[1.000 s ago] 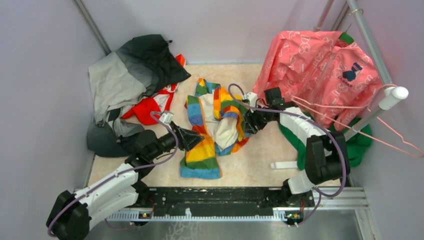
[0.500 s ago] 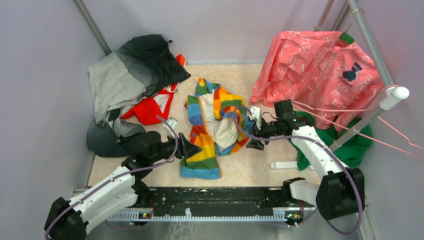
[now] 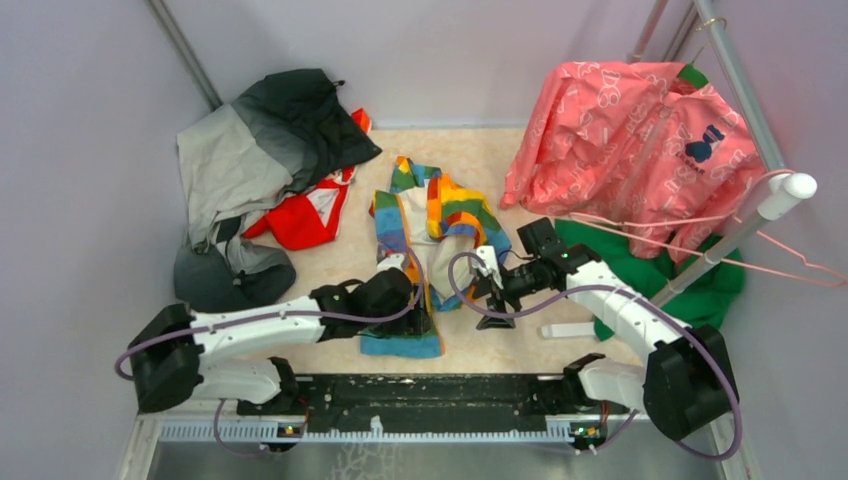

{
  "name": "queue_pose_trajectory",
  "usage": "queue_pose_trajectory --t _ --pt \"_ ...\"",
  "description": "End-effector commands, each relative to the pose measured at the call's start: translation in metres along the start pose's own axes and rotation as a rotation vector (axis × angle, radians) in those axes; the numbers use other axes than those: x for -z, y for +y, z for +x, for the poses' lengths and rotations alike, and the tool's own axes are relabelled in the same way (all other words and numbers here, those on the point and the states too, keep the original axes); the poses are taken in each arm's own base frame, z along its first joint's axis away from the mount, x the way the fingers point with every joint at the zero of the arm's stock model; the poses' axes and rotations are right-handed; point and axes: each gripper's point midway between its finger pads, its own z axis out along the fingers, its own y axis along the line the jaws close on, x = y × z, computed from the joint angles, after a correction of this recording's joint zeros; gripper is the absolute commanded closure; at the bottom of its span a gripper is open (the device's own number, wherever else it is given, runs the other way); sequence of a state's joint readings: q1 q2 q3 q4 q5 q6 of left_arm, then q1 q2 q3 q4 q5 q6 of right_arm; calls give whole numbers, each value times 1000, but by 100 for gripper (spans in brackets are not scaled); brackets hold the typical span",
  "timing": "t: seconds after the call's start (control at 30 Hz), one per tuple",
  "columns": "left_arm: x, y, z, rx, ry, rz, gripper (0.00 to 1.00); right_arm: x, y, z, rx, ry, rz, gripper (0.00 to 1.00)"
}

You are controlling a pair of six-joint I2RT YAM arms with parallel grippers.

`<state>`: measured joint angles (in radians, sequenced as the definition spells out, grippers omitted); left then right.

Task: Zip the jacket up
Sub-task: Pick up the jacket from the center of the board.

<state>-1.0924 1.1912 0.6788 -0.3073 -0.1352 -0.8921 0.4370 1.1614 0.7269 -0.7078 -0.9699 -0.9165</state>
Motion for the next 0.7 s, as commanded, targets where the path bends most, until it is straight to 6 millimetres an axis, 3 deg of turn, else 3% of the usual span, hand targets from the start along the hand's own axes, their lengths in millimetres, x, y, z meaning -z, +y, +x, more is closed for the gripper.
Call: queue_pose_trajectory --t 0.0,0.17,0.33,0.5,0.6,0.67 --pt "-15 35 6 33 3 -225 22 -2 -9 -11 24 -29 24 29" --pt "-33 26 10 6 59 -232 32 -4 -9 -11 25 -27 26 29" --pt "-37 22 9 -20 48 -199 40 -7 -6 -12 21 -29 9 29" --pt "-36 21 3 -37 11 -138 73 -13 3 -18 -5 -55 -42 29" --pt "-31 24 2 -53 -5 -92 89 -18 11 -23 -35 -79 -93 29" --pt "-25 23 -2 -58 -36 -41 94 -21 16 -28 -51 -96 -123 29"
